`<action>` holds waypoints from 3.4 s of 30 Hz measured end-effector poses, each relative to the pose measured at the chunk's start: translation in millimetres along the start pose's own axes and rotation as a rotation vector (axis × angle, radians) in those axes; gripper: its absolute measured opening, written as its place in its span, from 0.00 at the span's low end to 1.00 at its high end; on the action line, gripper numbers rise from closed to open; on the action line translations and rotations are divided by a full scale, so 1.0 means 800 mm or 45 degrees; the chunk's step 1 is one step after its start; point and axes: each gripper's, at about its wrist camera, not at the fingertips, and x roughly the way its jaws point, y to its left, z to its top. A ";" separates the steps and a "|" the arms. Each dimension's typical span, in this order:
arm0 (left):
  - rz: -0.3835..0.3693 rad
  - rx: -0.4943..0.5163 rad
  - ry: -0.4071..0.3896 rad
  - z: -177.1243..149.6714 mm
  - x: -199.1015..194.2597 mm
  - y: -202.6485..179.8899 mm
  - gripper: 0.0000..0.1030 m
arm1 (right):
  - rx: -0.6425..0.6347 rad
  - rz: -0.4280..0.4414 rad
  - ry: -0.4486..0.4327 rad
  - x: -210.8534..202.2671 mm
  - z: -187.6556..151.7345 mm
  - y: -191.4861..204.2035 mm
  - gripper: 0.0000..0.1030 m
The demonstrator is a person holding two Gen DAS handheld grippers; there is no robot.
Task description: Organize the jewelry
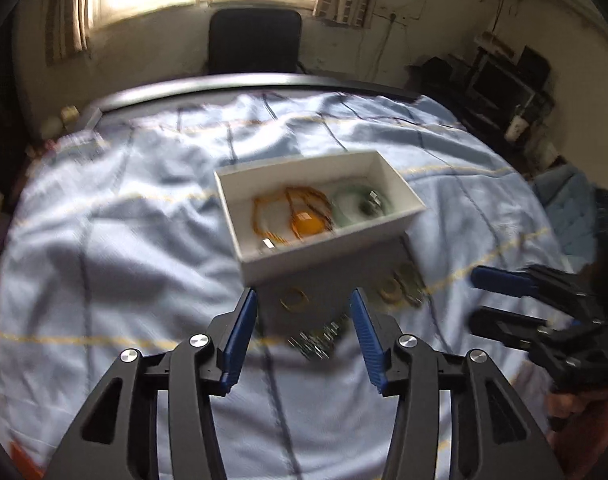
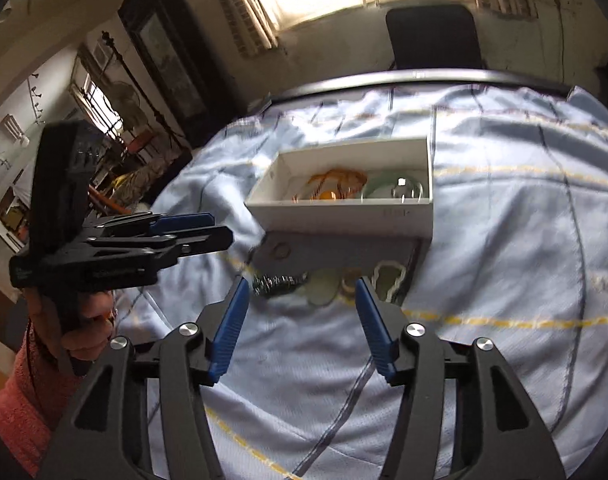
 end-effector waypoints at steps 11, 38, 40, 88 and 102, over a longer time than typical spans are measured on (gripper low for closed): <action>-0.065 -0.115 0.010 -0.014 0.028 0.046 0.49 | 0.007 -0.027 0.110 0.044 -0.019 -0.018 0.52; 0.246 0.127 -0.089 -0.052 0.022 0.025 0.81 | 0.048 -0.145 0.048 0.026 -0.015 -0.050 0.56; 0.275 0.148 -0.113 -0.054 0.018 0.023 0.81 | -0.008 -0.159 0.057 0.027 -0.019 -0.044 0.56; 0.283 0.211 -0.103 -0.061 0.037 0.009 0.89 | -0.237 -0.103 0.144 0.018 -0.098 0.017 0.21; 0.255 0.154 -0.084 -0.022 0.090 -0.010 0.82 | -0.211 -0.022 0.174 0.019 -0.106 0.013 0.21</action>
